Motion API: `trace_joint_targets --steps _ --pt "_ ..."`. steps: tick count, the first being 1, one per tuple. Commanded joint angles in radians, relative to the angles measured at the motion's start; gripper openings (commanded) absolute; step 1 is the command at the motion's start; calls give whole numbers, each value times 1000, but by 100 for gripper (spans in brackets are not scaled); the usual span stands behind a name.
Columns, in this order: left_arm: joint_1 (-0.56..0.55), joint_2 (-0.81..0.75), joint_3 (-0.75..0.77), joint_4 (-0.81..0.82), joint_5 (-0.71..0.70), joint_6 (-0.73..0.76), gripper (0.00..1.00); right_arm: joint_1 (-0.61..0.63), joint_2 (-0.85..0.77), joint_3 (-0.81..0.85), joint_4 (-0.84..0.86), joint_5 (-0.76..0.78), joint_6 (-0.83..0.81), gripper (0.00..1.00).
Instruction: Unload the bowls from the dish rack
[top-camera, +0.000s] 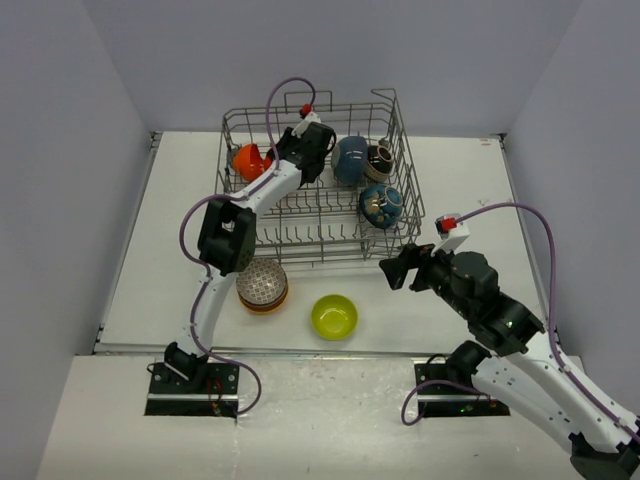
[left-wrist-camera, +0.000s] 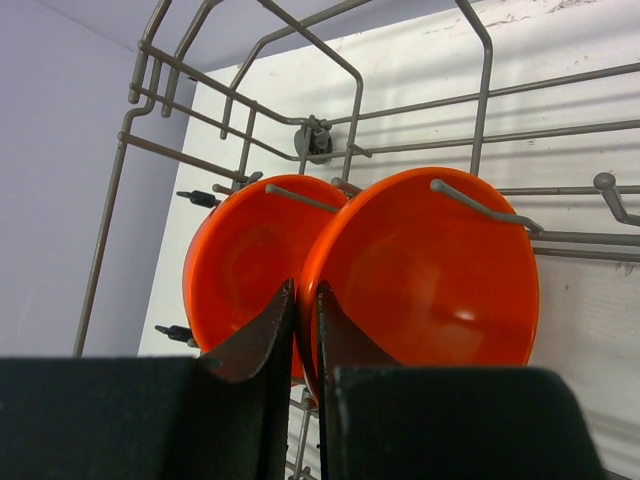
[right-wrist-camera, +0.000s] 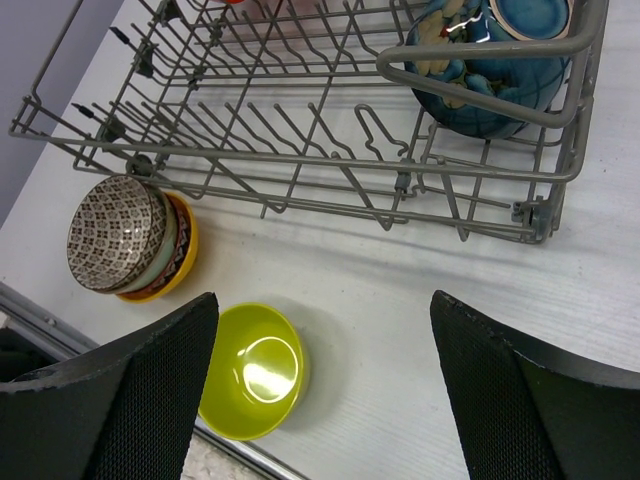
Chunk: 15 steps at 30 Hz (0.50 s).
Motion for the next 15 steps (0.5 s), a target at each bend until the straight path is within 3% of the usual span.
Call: trace_joint_targets --steps 1,7,15 --pt "-3 -52 23 -1 -13 54 0 -3 2 16 47 -3 -8 87" --pt "-21 -48 23 126 -168 267 0 -1 -6 13 51 -6 -7 87" --pt "-26 -63 10 247 -214 430 0 -1 -20 5 57 -11 -7 87"
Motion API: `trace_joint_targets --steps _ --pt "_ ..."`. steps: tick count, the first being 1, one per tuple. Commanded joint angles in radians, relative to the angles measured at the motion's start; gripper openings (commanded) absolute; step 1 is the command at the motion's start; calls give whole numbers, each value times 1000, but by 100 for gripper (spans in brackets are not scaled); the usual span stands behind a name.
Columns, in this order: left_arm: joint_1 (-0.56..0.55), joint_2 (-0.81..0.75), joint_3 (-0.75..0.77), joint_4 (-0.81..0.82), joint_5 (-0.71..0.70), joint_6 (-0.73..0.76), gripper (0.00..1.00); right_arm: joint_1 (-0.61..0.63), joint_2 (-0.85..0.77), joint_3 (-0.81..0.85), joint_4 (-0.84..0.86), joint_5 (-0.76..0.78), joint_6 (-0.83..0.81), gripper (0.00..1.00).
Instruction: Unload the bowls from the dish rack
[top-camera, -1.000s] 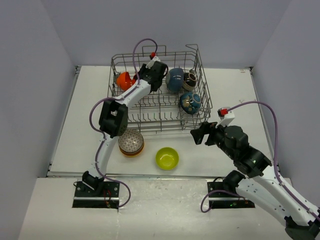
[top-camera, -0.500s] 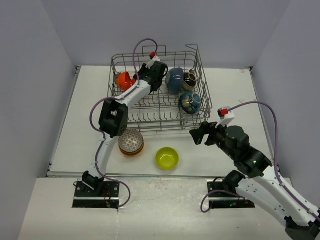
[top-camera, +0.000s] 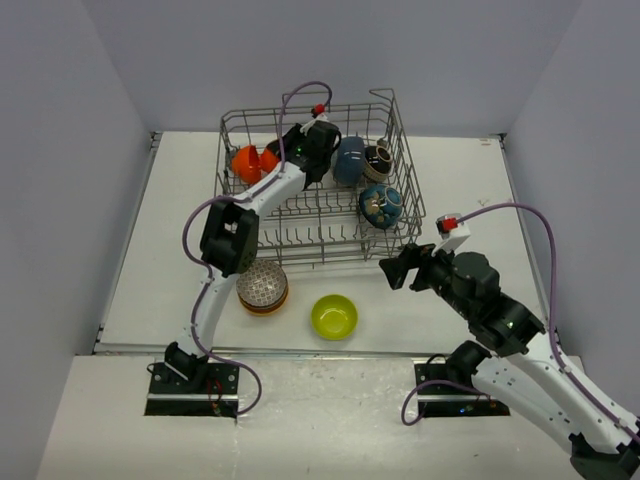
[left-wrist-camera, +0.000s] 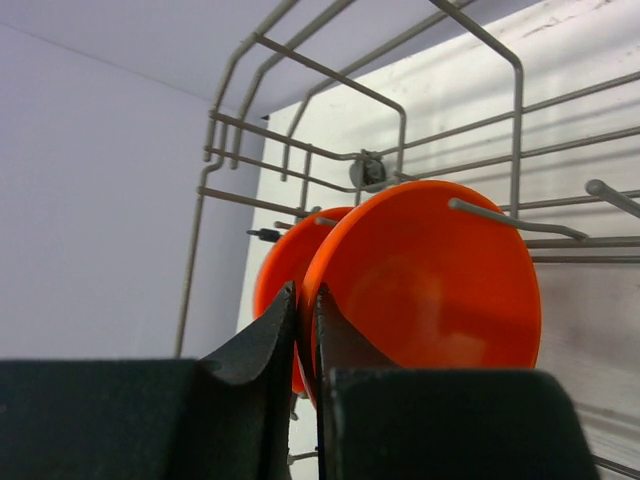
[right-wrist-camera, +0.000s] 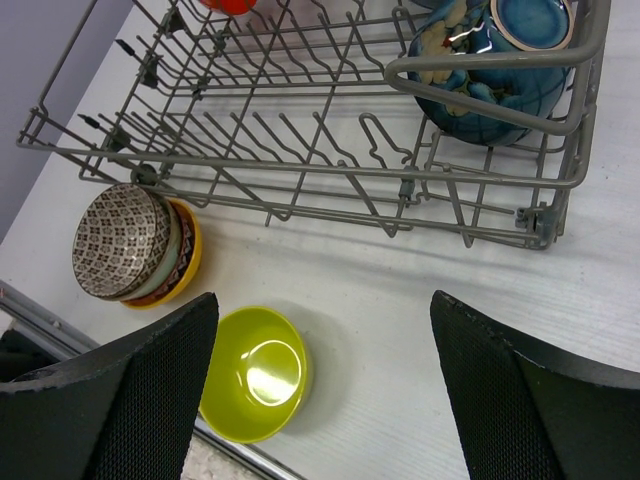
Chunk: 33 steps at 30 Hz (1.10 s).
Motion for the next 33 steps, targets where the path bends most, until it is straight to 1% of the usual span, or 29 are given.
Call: trace_joint_targets --steps 1,4,5,7,12,17,21,23,25,26,27,28,29,30,31,32,33 --pt "-5 -69 3 153 -139 167 0 -1 -18 5 50 -7 -5 87" --pt "-8 -92 -32 251 -150 247 0 -1 -19 6 50 -7 -6 87" --pt "-10 -95 -40 270 -152 279 0 -3 -19 6 49 -7 -6 87" --pt "-11 -103 -44 282 -153 297 0 -1 -16 6 49 -7 -6 87" --pt "-22 -140 -48 284 -162 284 0 -1 -10 6 50 -12 -8 87" --pt "-46 -210 -28 274 -143 250 0 -1 -8 9 50 -15 -10 87" --pt "-51 -245 -5 224 -138 218 0 -1 -8 9 50 -9 -10 88" --pt "-52 -259 9 175 -121 160 0 -1 -7 11 50 -7 -10 88" --pt "-56 -284 49 -13 -91 -7 0 -1 -2 14 49 -4 -8 88" --pt "-57 -293 121 -113 -17 -100 0 -1 -2 19 46 0 -8 88" --pt "-60 -322 152 -290 41 -276 0 -1 -2 28 41 2 -5 88" --pt "-60 -348 163 -351 114 -348 0 -1 -5 32 36 3 -3 88" --pt "-60 -380 122 -391 264 -429 0 -1 -8 37 30 3 -2 88" --pt "-62 -472 65 -399 408 -519 0 -3 -21 45 26 6 0 88" --pt "-63 -529 -7 -379 410 -554 0 -1 -28 49 23 9 -2 88" --pt "-63 -584 -85 -350 543 -584 0 -1 -37 54 16 17 0 88" --pt "-68 -694 -242 -291 604 -641 0 -1 -47 65 12 37 6 88"
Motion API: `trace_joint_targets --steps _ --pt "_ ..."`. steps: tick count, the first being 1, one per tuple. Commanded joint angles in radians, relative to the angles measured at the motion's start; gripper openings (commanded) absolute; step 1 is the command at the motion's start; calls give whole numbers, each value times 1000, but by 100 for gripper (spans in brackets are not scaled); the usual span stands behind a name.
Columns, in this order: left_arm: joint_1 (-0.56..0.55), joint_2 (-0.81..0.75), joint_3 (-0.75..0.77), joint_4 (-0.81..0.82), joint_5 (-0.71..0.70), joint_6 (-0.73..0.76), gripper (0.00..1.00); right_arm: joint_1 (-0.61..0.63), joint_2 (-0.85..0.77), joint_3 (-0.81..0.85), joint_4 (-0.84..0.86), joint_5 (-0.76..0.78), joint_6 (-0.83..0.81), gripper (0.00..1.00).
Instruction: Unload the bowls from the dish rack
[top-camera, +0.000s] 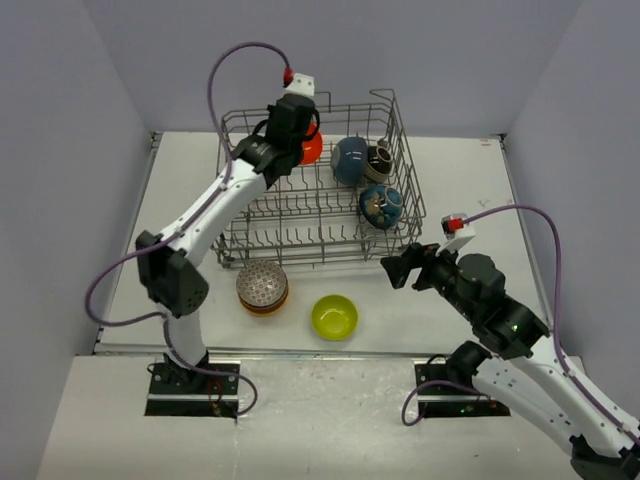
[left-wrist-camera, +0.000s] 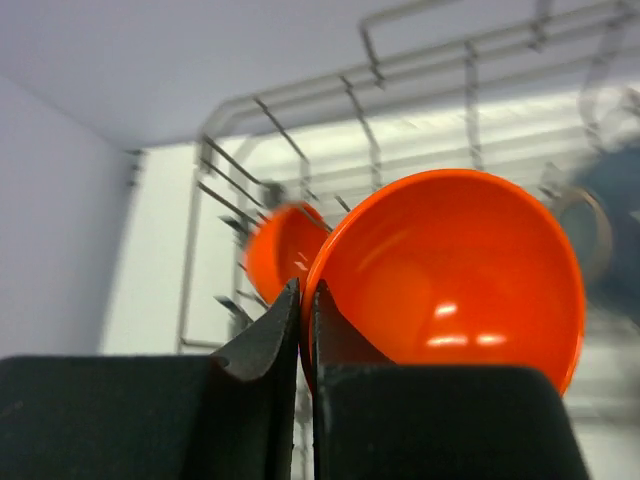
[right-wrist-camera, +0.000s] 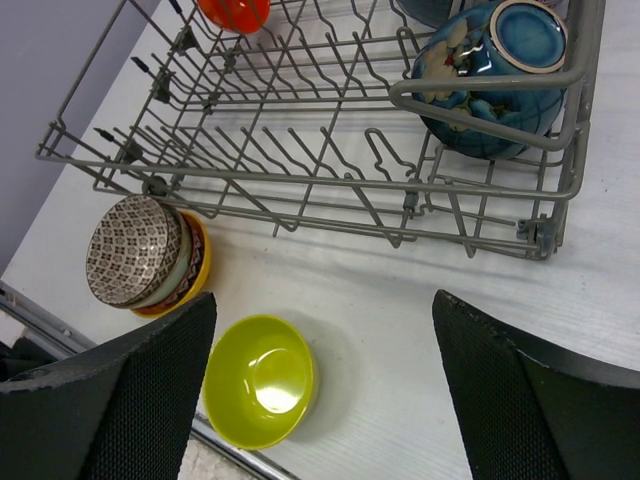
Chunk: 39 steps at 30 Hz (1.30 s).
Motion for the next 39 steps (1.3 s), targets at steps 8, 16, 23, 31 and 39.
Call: trace_joint_targets --steps 8,16,23,31,39 --pt "-173 -684 -775 71 584 -448 0 -1 -142 105 -122 253 67 99" --pt "-382 -837 -1101 118 609 -588 0 -1 -186 76 -83 316 60 99" --pt "-407 -792 -1198 195 635 -591 0 -1 -163 72 -73 296 46 99" --pt "-421 -719 -1232 276 643 -580 0 -1 -154 62 -65 279 41 99" --pt "-424 -699 -1293 345 622 -582 0 -3 -151 55 -42 251 30 99"
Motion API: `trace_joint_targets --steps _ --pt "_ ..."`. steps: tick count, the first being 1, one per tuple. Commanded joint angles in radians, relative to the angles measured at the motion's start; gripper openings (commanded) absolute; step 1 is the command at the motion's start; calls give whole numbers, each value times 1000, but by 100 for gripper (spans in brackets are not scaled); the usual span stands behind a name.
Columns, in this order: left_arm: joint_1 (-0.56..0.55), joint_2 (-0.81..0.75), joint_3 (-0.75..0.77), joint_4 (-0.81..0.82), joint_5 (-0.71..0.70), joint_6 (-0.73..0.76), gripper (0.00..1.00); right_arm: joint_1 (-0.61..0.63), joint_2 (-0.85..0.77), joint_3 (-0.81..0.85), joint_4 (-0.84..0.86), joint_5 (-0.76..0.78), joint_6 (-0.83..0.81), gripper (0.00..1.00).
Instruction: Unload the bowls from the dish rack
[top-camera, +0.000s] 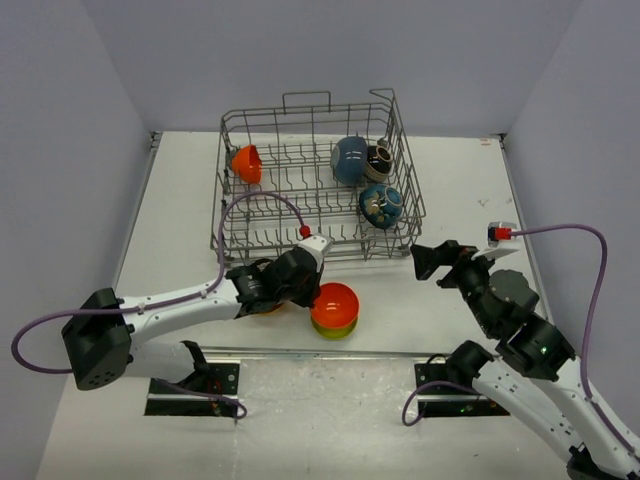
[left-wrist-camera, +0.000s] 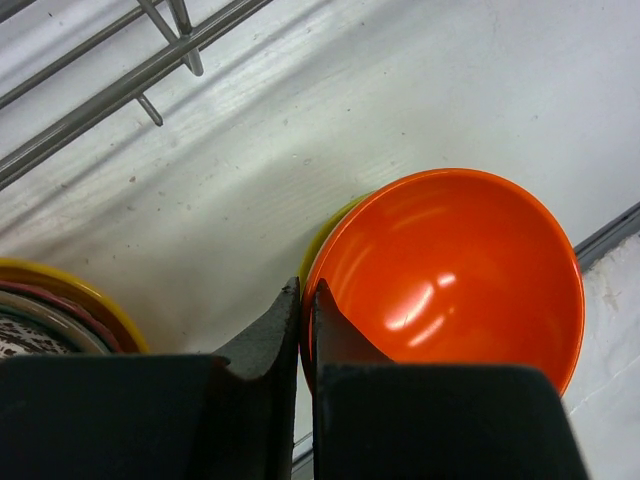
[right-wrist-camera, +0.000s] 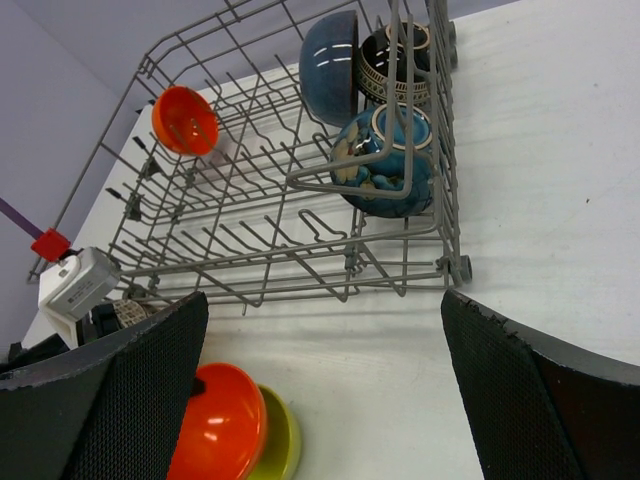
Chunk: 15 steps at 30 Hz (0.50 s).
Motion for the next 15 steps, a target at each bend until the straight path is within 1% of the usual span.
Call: trace_joint_targets --steps 1,8,15 --pt "-5 -3 -27 115 -16 -22 0 -1 7 -4 49 -14 -13 99" --pt "-5 7 -88 206 -6 -12 0 -1 7 -7 61 -40 -25 99" --pt "-5 -4 -117 237 -11 -18 9 -3 12 -9 65 -52 -32 99"
